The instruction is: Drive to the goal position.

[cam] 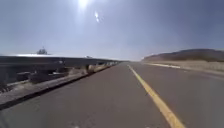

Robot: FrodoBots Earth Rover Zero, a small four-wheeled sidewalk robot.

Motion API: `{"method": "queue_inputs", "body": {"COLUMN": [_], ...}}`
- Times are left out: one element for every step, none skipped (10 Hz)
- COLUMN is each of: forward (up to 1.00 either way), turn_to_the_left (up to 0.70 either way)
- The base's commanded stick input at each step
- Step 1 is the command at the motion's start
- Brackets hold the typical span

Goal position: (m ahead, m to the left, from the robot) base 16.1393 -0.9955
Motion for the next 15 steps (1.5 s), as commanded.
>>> {"method": "queue_inputs", "body": {"forward": [0.85, 0.85, 0.85, 0.85, 0.85, 0.85, 0.85, 0.85, 0.85, 0.85, 0.85, 0.85, 0.85, 0.85, 0.85], "turn_to_the_left": [0.00, 0.00, 0.00, 0.00, 0.00, 0.00, 0.00, 0.00, 0.00, 0.00, 0.00, 0.00, 0.00, 0.00, 0.00]}}
